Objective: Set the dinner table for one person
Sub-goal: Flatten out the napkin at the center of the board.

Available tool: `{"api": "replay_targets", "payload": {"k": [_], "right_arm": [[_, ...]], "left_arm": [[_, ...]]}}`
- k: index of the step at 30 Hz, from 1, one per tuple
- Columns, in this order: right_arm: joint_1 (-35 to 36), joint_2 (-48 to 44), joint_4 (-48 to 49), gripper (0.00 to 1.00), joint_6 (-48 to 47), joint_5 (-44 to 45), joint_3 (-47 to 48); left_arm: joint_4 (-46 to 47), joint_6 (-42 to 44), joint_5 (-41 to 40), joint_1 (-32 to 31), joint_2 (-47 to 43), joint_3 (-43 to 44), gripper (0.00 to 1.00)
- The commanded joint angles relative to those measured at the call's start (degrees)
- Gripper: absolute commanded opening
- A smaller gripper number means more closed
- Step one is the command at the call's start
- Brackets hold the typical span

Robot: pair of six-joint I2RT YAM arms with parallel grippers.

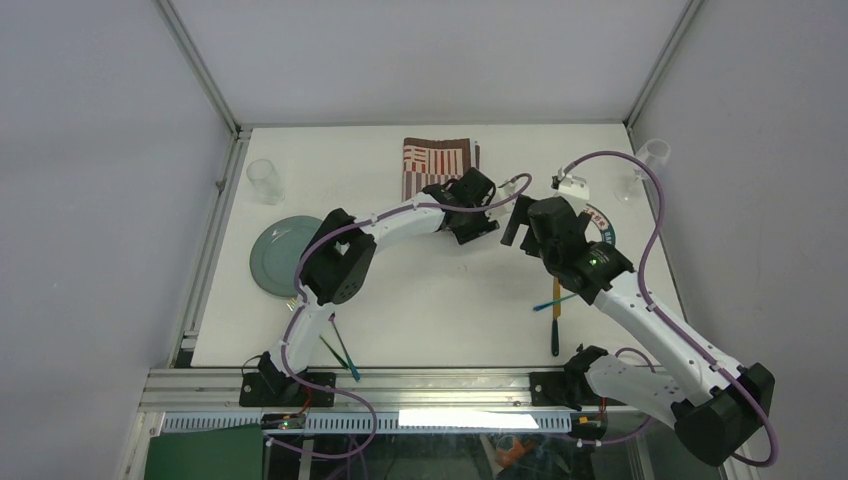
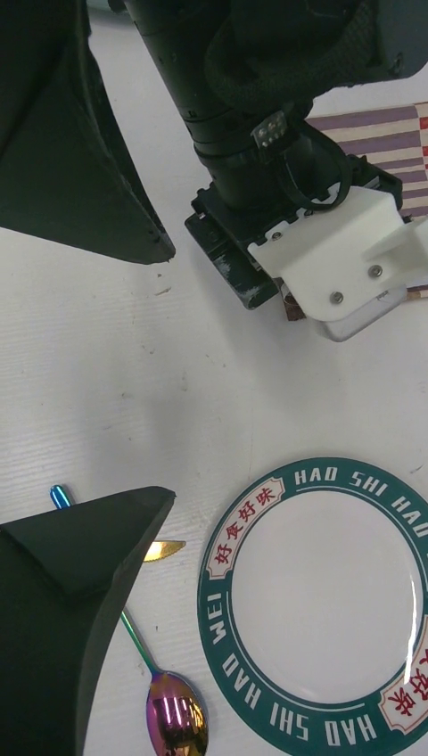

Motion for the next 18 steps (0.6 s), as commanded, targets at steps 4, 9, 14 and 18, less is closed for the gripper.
{"api": "replay_targets", "payload": {"k": [4, 9, 14, 18], "right_arm": [[-1.10, -1.02, 2.60, 1.00, -0.07, -0.13, 0.49], [-1.16, -0.81, 3.56, 1.00, -0.04, -1.15, 0.00], [-1.19, -0.83, 3.57, 0.99, -0.16, -0.91, -0.24], [-1.19, -1.59, 3.66, 0.98, 0.00, -0.74, -0.99]], "left_arm": [[1.43, 0.95, -2.63, -0.43, -0.01, 3.72, 0.58], [1.37, 1.32, -4.23, -0.42, 0.15, 4.76, 0.58], [1.42, 1.00, -4.89, -0.42, 1.33, 5.02, 0.39], [1.42, 0.36, -5.06, -0.42, 1.52, 4.95, 0.20]]}}
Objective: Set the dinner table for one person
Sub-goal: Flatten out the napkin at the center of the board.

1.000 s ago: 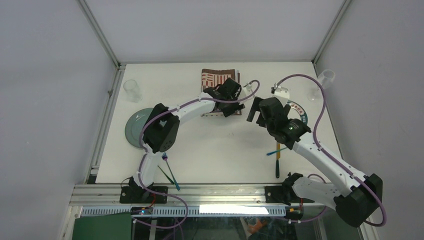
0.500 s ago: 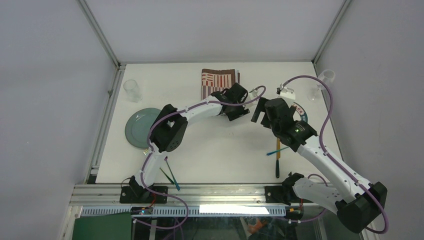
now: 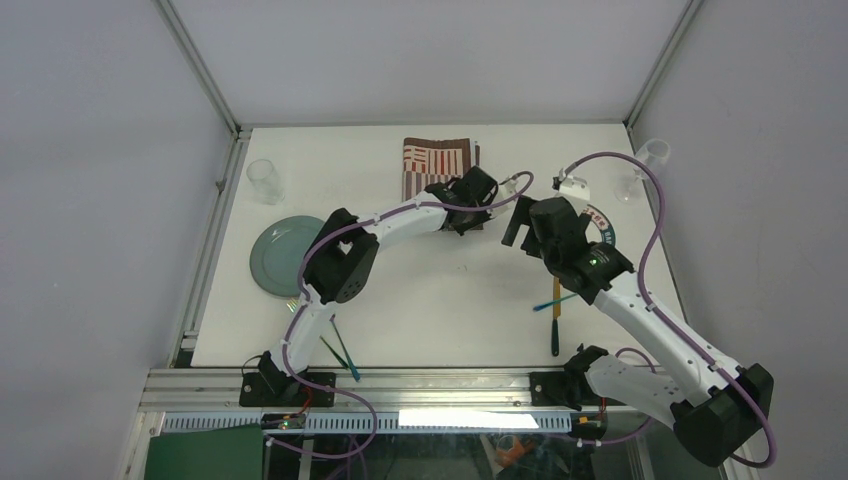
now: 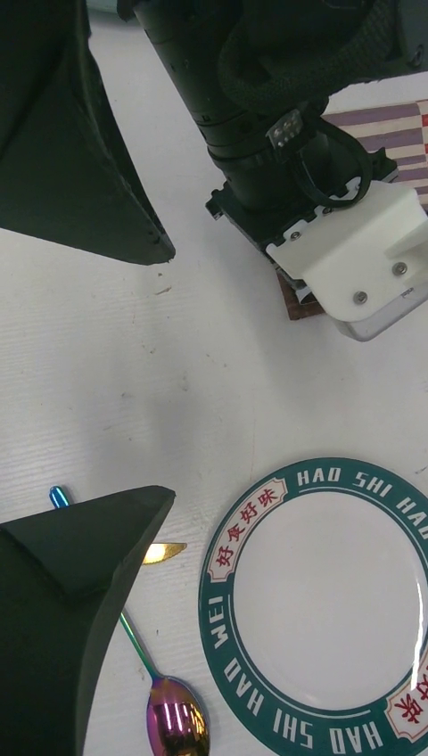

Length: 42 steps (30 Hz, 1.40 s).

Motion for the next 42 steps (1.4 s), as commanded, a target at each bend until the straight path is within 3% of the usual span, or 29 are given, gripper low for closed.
{"api": "replay_targets", "payload": {"k": [1, 5, 9, 21, 25, 35, 42], "right_arm": [[-0.21, -1.71, 3.30, 0.98, 0.01, 0.59, -0.72], [-0.21, -1.97, 3.49, 0.97, -0.16, 0.18, -0.87], [-0.20, -2.58, 4.37, 0.97, -0.45, -0.22, -1.50], [-0.21, 0.11, 7.76, 0.95, -1.92, -4.07, -3.04], [-0.20, 0.82, 8.49, 0.95, -2.60, -5.02, -3.10], [-0.21, 3.01, 10.22, 0.94, -4.00, -8.23, -2.37], [-0.21, 3.58, 10.69, 0.93, -4.49, -10.37, -2.41]], "left_arm": [[1.31, 0.22, -1.85, -0.47, 0.05, 2.31, 0.17], [1.80, -0.90, -3.67, -0.38, -0.52, 2.34, 0.00], [3.44, -2.48, -8.56, 0.24, -3.40, 3.91, 0.00], [8.35, -4.18, -37.19, 7.76, -14.91, 4.55, 0.00], [11.03, -2.15, -43.72, 11.03, -19.33, -2.70, 0.00], [11.52, -5.58, -50.39, 14.96, -29.57, -21.14, 0.00], [11.38, -6.35, -52.31, 18.43, -32.79, -27.19, 0.00]]}}
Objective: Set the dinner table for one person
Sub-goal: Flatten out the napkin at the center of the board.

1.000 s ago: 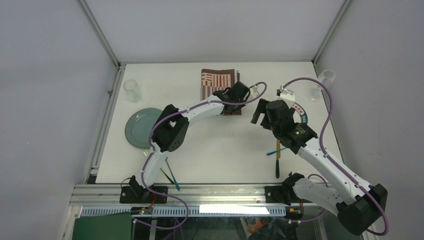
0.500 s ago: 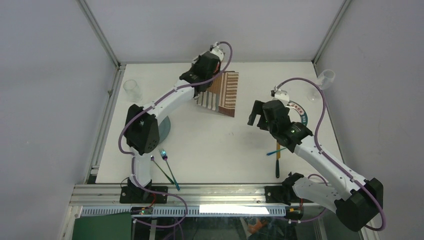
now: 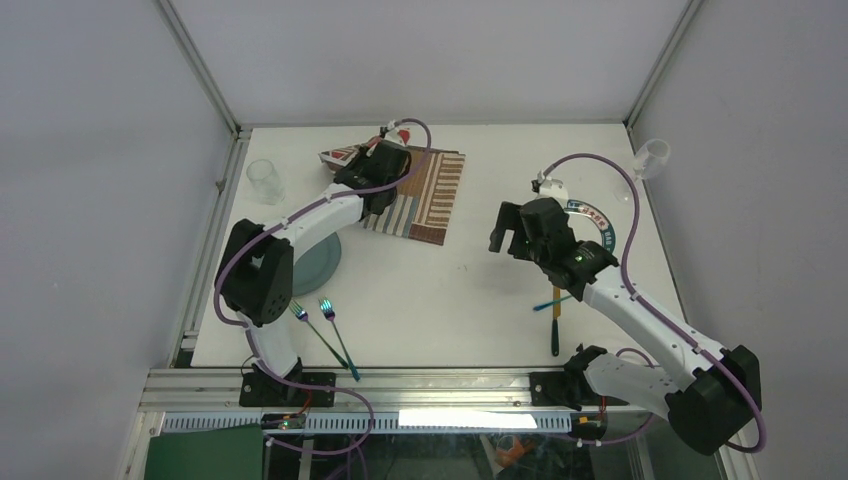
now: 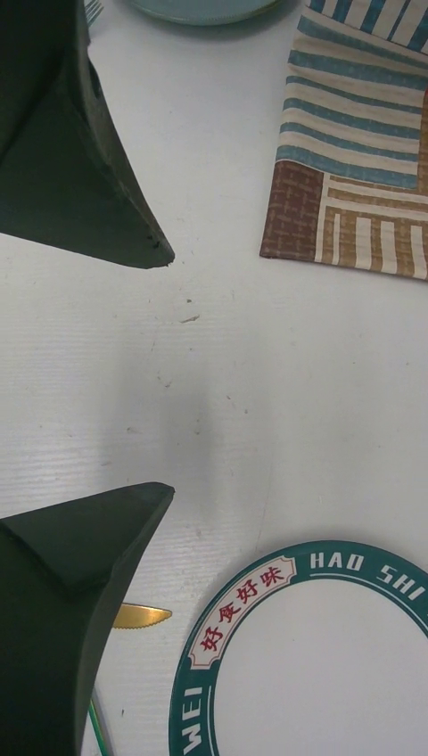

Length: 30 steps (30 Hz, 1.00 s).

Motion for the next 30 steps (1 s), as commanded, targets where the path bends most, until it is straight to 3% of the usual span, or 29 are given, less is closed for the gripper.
{"api": "replay_targets", "payload": {"k": [1, 3, 5, 7, 8, 11, 14, 18, 21, 26, 30], "right_arm": [[-0.21, -0.07, 3.49, 0.93, -1.13, -1.97, 1.26], [-0.16, 0.35, 3.12, 0.93, -1.74, -3.09, 1.78], [-0.20, 1.01, 2.61, 0.94, -2.39, -3.93, 2.49], [-0.21, 1.78, 2.57, 0.94, -3.10, -5.28, 2.97], [-0.21, 2.29, 2.60, 0.94, -3.38, -6.76, 3.33], [-0.12, 4.12, 3.52, 0.90, -3.93, -9.29, 4.32], [-0.21, 7.18, 6.64, 0.67, -4.91, -11.78, 5.34], [-0.21, 16.36, 8.98, 0.01, -7.56, -16.76, 12.15], [-0.12, 26.41, 8.42, 0.00, -11.17, -20.11, 20.70], [-0.12, 43.68, 5.91, 0.00, -13.66, -22.09, 35.72], [-0.20, 52.32, 6.43, 0.00, -13.84, -20.66, 44.58]], "left_arm": [[1.82, 0.07, -4.68, 3.15, -5.74, -0.69, 0.02], [1.87, 0.55, -4.49, 4.38, -5.76, -1.08, 0.43], [1.91, 1.07, -4.79, 5.20, -5.98, -0.75, 0.59], [1.99, 1.79, -5.44, 5.68, -6.21, 0.21, 0.93], [2.04, 2.36, -5.59, 5.82, -6.47, 0.80, 0.97], [1.99, 3.58, -5.58, 5.80, -7.57, 2.93, 0.99], [1.96, 4.54, -4.02, 5.60, -8.90, 4.35, 0.95], [2.18, 4.86, -0.86, 4.15, -11.30, 3.98, 0.90], [2.26, 4.34, 1.04, 2.87, -13.27, 3.48, 0.83], [2.35, 4.20, 1.28, 2.63, -14.57, 2.42, 0.81], [2.48, 3.70, 1.84, 2.67, -15.75, 0.81, 0.80]]}}
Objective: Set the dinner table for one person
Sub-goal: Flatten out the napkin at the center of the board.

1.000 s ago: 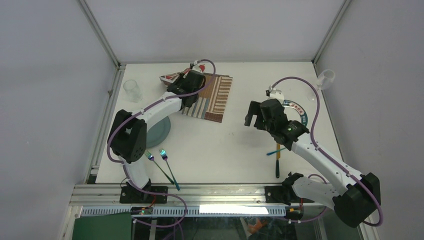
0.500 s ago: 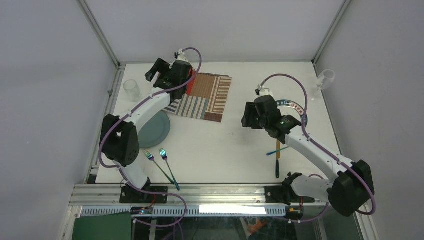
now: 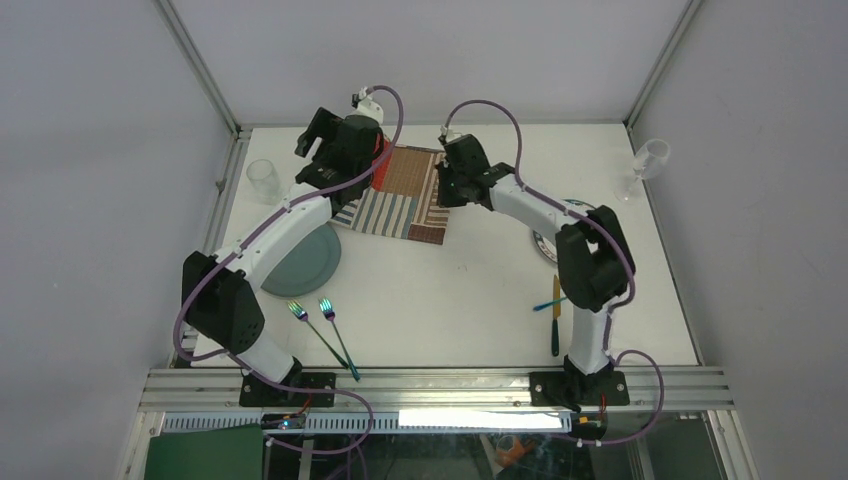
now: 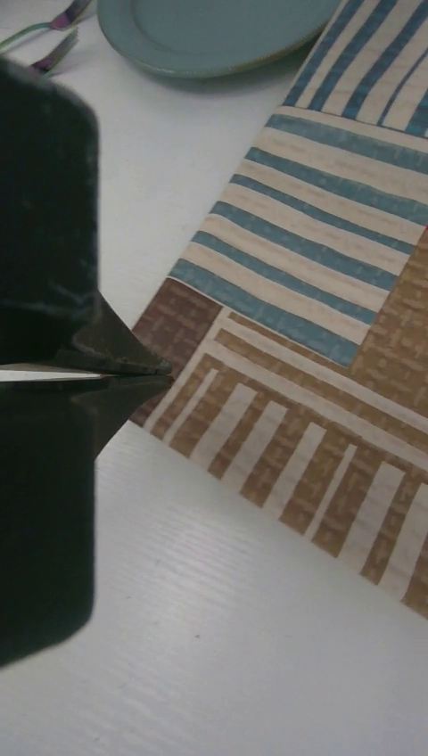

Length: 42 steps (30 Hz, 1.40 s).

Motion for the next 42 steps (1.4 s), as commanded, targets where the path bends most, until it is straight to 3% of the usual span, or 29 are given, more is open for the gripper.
{"api": "replay_targets", "payload": {"k": [1, 8, 15, 28, 39, 42], "right_arm": [[-0.16, 6.50, 1.06, 0.00, -2.34, 0.14, 9.85], [-1.41, 18.64, -2.00, 0.00, -3.52, -1.34, 23.29], [-4.43, 23.99, -3.34, 0.00, -2.15, -3.84, 27.35], [-10.39, 19.38, -0.73, 0.00, 1.33, -6.56, 15.26], [-14.86, 9.58, -0.63, 0.00, 4.08, 1.50, 3.63], [-15.18, 6.69, 0.37, 0.00, 2.63, -1.06, 1.32]], "left_arm": [[1.66, 0.43, 0.62, 0.14, -3.62, -1.00, 0.80], [1.63, 0.15, 0.85, 0.14, -4.49, -2.35, 0.81], [1.68, 0.03, 1.54, 0.14, -4.58, -3.20, 0.81], [1.59, -0.57, 2.80, 0.06, -4.05, -3.77, 0.83], [1.59, -0.89, 3.73, 0.05, -3.72, -4.61, 0.84], [1.59, -1.04, 3.93, -0.02, -3.70, -4.65, 0.85]]}}
